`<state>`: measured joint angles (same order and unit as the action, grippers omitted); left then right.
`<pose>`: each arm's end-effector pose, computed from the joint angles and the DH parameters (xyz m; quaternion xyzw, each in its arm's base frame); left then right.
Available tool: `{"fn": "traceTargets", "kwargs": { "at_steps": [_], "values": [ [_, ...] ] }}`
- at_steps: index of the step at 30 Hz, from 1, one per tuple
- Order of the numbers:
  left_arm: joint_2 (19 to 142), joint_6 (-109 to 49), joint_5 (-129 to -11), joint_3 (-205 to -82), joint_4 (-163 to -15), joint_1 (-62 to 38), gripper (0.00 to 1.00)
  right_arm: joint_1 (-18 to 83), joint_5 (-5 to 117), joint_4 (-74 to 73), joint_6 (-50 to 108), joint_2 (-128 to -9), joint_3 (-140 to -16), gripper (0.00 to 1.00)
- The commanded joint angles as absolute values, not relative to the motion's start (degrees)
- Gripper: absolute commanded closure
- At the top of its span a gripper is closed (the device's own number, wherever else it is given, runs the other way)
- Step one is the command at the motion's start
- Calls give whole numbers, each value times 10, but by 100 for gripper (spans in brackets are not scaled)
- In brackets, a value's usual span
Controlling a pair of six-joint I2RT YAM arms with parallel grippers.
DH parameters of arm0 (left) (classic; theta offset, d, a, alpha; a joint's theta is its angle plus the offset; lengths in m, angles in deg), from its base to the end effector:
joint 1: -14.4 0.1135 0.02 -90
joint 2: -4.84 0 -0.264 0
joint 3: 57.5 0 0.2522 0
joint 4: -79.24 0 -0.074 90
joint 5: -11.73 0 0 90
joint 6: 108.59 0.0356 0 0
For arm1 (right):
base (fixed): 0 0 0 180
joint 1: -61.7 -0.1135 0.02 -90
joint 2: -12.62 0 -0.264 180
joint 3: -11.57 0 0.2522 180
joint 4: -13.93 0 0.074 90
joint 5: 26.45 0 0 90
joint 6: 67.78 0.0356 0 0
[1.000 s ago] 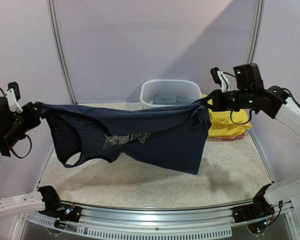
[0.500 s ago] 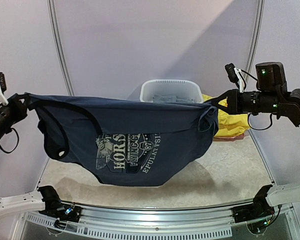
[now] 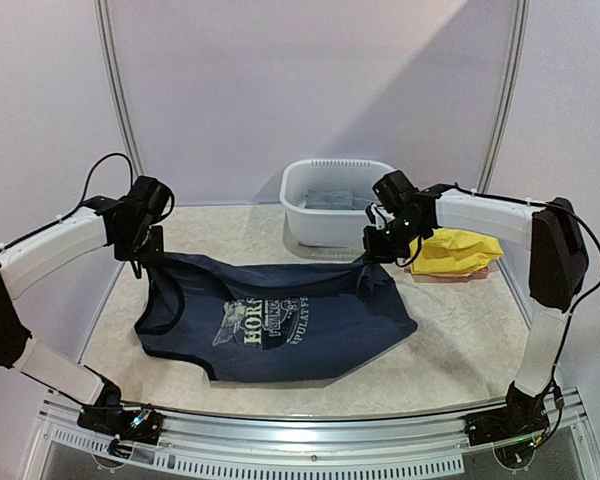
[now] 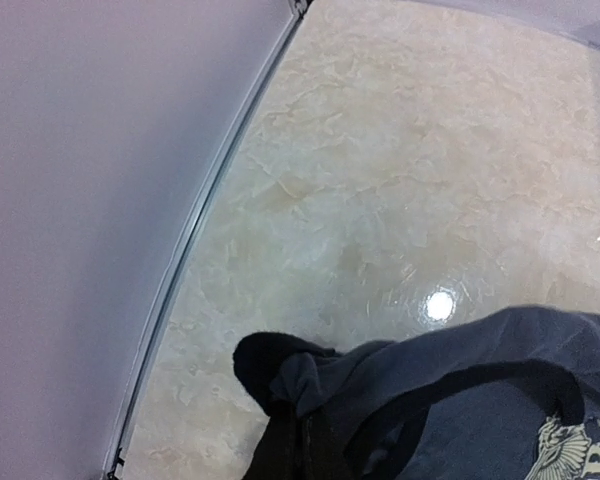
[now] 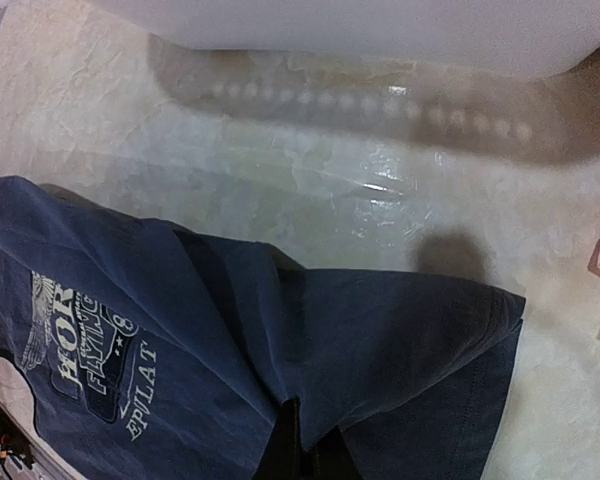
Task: Fold and stack the mixed laundry pile
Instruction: Flatten out the crumpled tank top at the center of the board.
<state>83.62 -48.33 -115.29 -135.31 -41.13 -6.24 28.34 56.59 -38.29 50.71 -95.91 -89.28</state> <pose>0.2612 -0.0755 0.2790 -0.1531 0.9079 0.1755 0.3484 0.3390 0.2283 0.2355 -0.0567 0.9624 0.1835 0.1922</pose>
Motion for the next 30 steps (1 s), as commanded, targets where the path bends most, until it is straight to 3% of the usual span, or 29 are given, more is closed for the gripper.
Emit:
{"fn": "traceTargets", "kwargs": {
  "at_steps": [1, 11, 14, 17, 19, 21, 24, 30],
  "values": [
    [879, -472, -1117, -1344, -474, -38, 100, 285, 575, -372, 510, -979, -936, 100],
    [939, -470, -1097, -1324, -545, -14, 100, 293, 576, -340, 505, -1007, -930, 95],
    [940, -473, -1089, -1318, -558, -15, 81, 294, 586, -341, 501, -1010, -942, 90],
    [939, -473, -1065, -1312, -569, -18, 45, 299, 596, -338, 500, -1015, -958, 81],
    [931, -471, -1063, -1304, -570, -29, 22, 303, 605, -344, 501, -1019, -973, 62],
    [915, -473, -1070, -1295, -560, -44, 6, 303, 610, -345, 498, -1015, -979, 43],
    [875, -482, -1094, -1273, -532, -72, 0, 303, 613, -350, 491, -997, -977, 29],
    [752, -536, -1096, -1180, -517, -130, 1, 303, 664, -361, 486, -928, -916, 15]
  ]
}}
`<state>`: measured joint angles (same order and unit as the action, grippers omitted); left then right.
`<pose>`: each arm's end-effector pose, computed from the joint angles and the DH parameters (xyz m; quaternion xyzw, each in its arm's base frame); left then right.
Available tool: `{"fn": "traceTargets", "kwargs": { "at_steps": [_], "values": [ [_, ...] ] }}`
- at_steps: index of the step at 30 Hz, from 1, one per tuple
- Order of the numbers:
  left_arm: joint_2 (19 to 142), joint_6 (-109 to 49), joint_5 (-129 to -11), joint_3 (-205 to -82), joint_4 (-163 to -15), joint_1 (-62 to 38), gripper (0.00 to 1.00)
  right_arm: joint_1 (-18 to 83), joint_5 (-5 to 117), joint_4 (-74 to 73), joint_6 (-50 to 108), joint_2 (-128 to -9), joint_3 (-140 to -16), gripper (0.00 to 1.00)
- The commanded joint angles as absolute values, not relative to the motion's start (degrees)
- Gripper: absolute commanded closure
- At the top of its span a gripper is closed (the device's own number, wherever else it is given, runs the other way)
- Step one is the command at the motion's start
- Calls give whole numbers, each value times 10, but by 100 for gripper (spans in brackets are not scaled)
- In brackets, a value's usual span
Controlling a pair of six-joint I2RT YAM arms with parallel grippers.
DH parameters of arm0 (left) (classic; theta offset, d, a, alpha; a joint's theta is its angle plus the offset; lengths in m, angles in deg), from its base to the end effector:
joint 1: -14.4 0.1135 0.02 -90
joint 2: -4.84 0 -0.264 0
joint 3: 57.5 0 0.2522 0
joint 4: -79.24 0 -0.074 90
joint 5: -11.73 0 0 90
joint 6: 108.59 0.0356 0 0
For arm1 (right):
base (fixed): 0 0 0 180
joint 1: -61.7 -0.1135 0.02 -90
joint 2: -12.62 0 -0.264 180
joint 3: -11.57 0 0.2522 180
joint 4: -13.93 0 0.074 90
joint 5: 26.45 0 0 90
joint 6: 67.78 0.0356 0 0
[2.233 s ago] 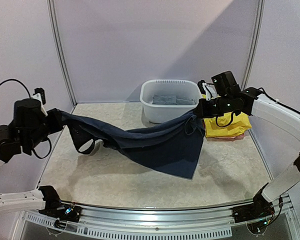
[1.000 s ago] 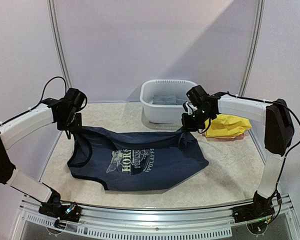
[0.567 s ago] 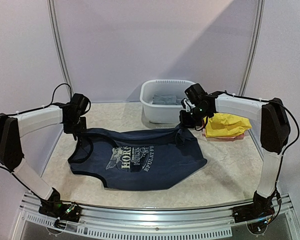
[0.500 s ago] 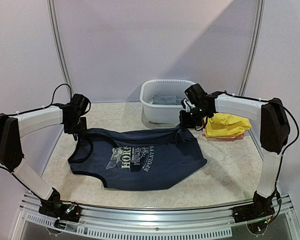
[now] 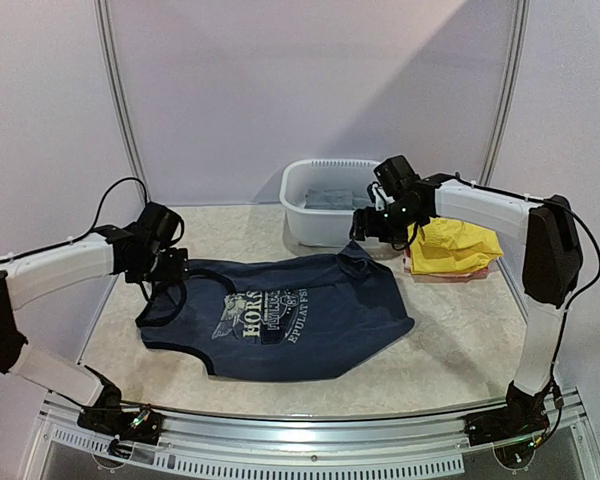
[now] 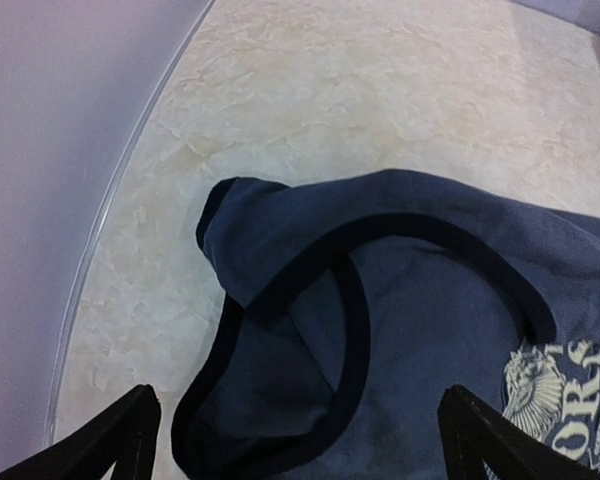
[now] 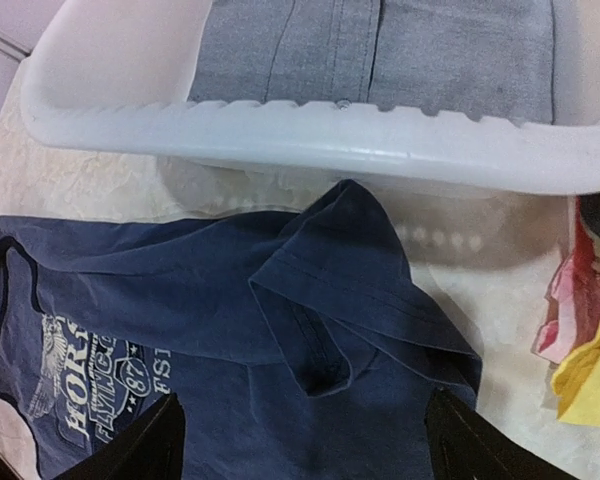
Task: Fold and stack the mixed laundry pile
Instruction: Flatten out the crumpled tank top at the center of the board, then adjust the flattened tank top at the center of the board.
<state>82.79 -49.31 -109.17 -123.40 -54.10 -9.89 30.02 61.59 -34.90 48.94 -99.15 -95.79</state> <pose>0.2498 -0.0927 0.2297 -0.1238 0.9227 0.1075 0.3490 0.3695 0.2295 0.2515 -0.0464 0.9477 0.1680 0.2673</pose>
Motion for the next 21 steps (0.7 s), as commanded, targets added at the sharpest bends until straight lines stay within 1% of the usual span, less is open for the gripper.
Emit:
{"fn": "traceTargets", "kwargs": {
  "at_steps": [1, 2, 5, 6, 9, 12, 15, 18, 21],
  "values": [
    [727, -544, -1090, -1160, -518, -137, 3, 303, 666, -352, 491, -900, -888, 14],
    [701, -551, -1081, -1142, -520, -144, 5, 303, 667, -344, 497, -882, -856, 13],
    [634, -558, -1031, -1088, -546, -175, 18, 302, 663, -316, 517, -804, -742, 7],
    [616, -549, -1008, -1076, -565, -191, 22, 300, 660, -310, 525, -780, -710, 7],
    [599, -522, -962, -1058, -607, -256, 28, 288, 631, -279, 542, -721, -622, 7],
    [622, -496, -960, -1063, -643, -322, 33, 270, 573, -252, 545, -680, -553, 13],
    [671, -462, -944, -1079, -693, -373, 36, 251, 558, -228, 557, -648, -495, 19],
    [733, -429, -943, -1106, -714, -420, 38, 249, 539, -203, 576, -625, -445, 25],
    [785, -437, -965, -1132, -689, -447, 38, 248, 539, -188, 588, -612, -403, 26]
  ]
}}
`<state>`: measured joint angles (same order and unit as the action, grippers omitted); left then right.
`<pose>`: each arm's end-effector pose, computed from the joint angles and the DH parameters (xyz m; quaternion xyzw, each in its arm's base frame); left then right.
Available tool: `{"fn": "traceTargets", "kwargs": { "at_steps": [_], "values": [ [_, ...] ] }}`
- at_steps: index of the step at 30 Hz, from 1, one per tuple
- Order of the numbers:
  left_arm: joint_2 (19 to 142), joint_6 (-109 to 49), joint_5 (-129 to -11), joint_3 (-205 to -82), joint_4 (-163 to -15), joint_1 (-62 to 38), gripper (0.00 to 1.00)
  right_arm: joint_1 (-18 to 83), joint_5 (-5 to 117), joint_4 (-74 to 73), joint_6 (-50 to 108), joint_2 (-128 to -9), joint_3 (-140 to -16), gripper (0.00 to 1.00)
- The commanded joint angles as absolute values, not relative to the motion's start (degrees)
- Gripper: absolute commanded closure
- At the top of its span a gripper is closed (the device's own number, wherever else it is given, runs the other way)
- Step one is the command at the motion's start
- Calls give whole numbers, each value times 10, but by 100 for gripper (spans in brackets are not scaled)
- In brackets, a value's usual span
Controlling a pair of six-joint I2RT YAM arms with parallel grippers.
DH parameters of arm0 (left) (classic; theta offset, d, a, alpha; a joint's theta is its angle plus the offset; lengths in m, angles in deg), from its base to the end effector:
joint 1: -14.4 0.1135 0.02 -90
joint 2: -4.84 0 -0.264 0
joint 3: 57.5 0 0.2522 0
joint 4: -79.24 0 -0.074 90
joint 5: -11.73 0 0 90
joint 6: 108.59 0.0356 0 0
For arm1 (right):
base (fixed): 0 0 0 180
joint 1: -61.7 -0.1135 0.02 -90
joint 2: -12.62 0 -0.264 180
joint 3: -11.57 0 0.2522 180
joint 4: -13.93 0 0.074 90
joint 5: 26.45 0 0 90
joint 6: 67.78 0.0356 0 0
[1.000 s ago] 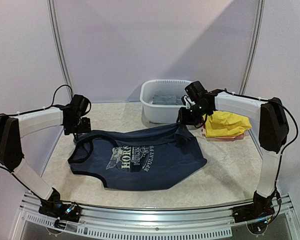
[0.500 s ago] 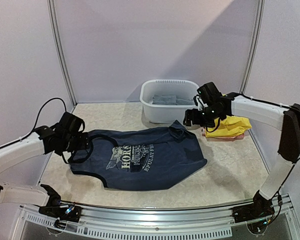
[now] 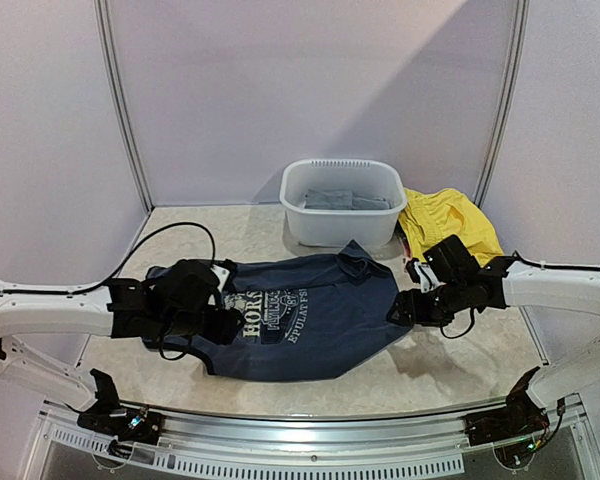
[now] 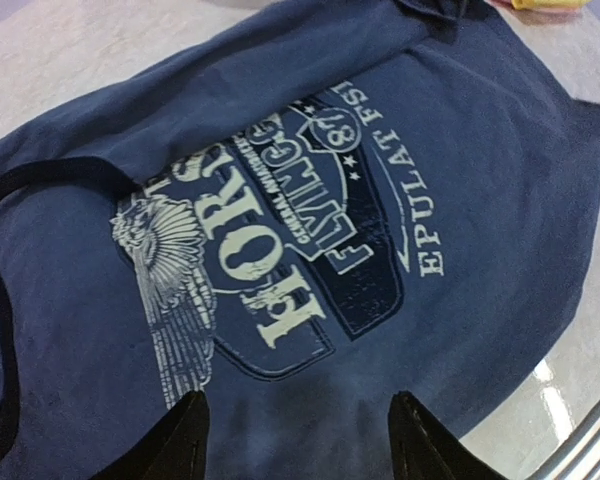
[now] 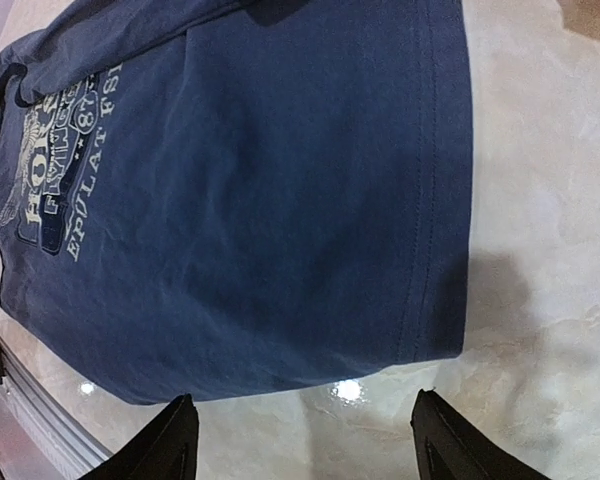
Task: Fold and stack the mixed laundry pile
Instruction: Adjust the flattened tank top at the center of the board.
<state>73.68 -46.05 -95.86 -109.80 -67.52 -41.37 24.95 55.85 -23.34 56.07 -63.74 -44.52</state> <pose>0.1417 -0.1892 0.2055 0.1760 0.9127 -0.1183 0.3494 0.1998 0.1552 0.1905 -0.0430 0.9572 0.2138 0.1903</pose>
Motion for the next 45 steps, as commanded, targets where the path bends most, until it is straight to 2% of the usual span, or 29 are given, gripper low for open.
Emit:
{"fn": "traceTargets", "kwargs": {
  "at_steps": [1, 9, 13, 17, 23, 28, 31, 35, 39, 42, 45],
  "values": [
    [793, -442, -966, -1134, -683, -448, 38, 249, 537, -182, 590, -607, -391, 26],
    [810, -474, -926, -1112, -656, -448, 37, 249, 518, -87, 607, -644, -337, 29],
    [808, -576, -1034, -1118, -549, -437, 35, 249, 516, -67, 601, -675, -337, 32],
    [758, -644, -1052, -1074, -532, -407, 36, 248, 522, -59, 585, -682, -339, 37],
    [680, -664, -1007, -1010, -541, -365, 38, 248, 510, -31, 561, -707, -343, 46],
    [704, -657, -981, -1023, -520, -361, 38, 249, 499, -15, 542, -731, -348, 55],
    [727, -643, -923, -1031, -541, -361, 38, 249, 496, -16, 533, -743, -358, 60],
    [749, -615, -876, -1049, -550, -370, 41, 249, 496, -20, 526, -757, -369, 65],
    [749, -562, -888, -1083, -554, -417, 42, 248, 505, -37, 525, -755, -382, 63],
    [762, -523, -933, -1116, -560, -455, 42, 248, 523, -58, 540, -731, -385, 56],
    [794, -474, -926, -1151, -602, -483, 41, 248, 543, -73, 552, -698, -373, 47]
  ]
}}
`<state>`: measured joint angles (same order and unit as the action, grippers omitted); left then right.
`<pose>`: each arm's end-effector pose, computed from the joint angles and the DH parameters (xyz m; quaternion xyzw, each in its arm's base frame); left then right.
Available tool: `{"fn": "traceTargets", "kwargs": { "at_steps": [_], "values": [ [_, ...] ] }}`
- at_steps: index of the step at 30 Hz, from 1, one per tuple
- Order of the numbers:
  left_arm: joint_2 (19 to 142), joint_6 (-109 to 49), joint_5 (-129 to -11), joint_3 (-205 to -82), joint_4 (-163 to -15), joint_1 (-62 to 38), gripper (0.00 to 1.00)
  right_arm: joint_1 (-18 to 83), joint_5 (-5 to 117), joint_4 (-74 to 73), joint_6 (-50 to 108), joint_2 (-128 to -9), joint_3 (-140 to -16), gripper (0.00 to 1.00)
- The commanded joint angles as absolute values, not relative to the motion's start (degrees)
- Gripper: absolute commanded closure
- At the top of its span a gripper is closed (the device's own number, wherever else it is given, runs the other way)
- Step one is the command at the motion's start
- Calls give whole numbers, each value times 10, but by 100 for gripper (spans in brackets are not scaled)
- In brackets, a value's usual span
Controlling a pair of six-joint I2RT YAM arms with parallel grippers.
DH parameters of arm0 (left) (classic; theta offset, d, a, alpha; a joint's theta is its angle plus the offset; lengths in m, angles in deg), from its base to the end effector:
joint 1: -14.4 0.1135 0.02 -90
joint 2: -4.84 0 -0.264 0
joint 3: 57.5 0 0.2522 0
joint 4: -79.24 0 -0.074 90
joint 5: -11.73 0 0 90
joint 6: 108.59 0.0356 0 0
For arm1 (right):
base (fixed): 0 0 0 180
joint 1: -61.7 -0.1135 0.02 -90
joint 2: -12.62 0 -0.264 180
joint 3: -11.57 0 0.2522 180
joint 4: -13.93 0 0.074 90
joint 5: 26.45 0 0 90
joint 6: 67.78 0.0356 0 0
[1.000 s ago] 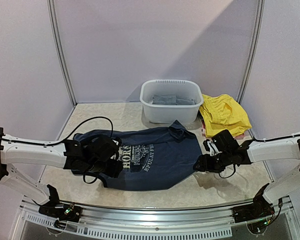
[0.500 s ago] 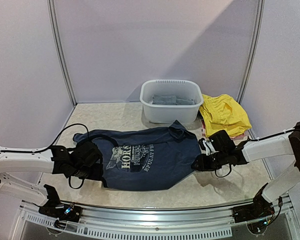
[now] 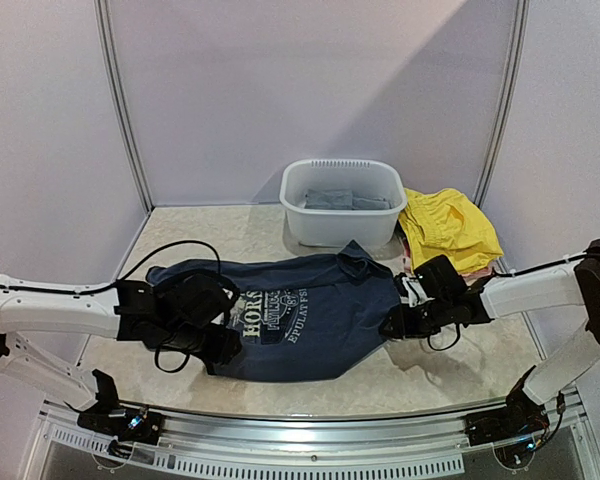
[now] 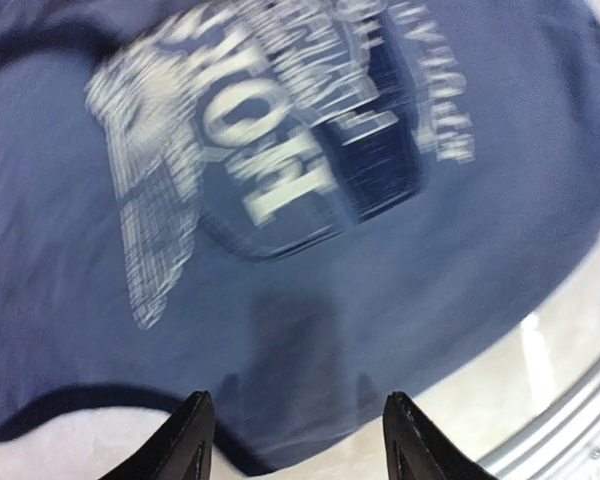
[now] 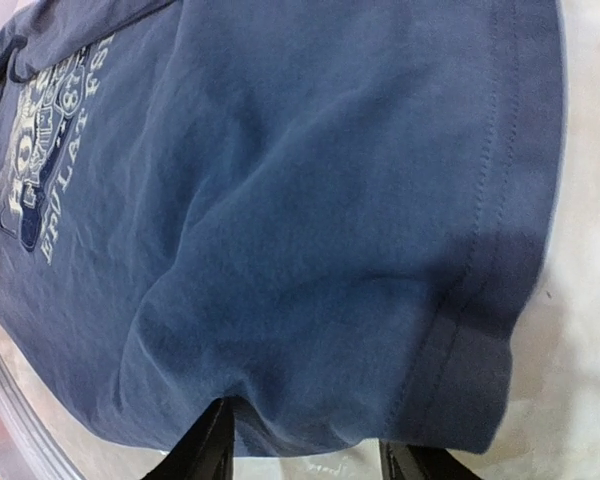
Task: Fold and stack the mixed laundry pile
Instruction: Adjust the flattened tank top at the center of the board.
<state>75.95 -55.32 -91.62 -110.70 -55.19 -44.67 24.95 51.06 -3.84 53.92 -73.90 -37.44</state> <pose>0.1217 -0.1871 0.1885 0.1611 0.9536 -0.0932 0.2367 0.2085 0.1653 0.1341 -0.0742 0.9464 0.2527 0.1868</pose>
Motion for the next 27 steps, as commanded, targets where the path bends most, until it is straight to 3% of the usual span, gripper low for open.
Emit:
{"fn": "traceTargets", "kwargs": {
  "at_steps": [1, 5, 13, 18, 27],
  "values": [
    [821, -460, -924, -1166, -613, -489, 41, 248, 551, -79, 555, -679, -366, 42],
    [914, -407, -919, -1239, -626, -508, 41, 249, 593, -93, 568, -627, -340, 33],
    [1031, -350, -850, -1332, -674, -544, 42, 255, 614, -66, 586, -664, -328, 34],
    [1103, -291, -890, -1426, -632, -600, 45, 256, 619, -54, 592, -691, -334, 45],
    [1221, -262, -894, -1513, -620, -612, 45, 256, 620, -69, 582, -698, -340, 65]
  ]
}}
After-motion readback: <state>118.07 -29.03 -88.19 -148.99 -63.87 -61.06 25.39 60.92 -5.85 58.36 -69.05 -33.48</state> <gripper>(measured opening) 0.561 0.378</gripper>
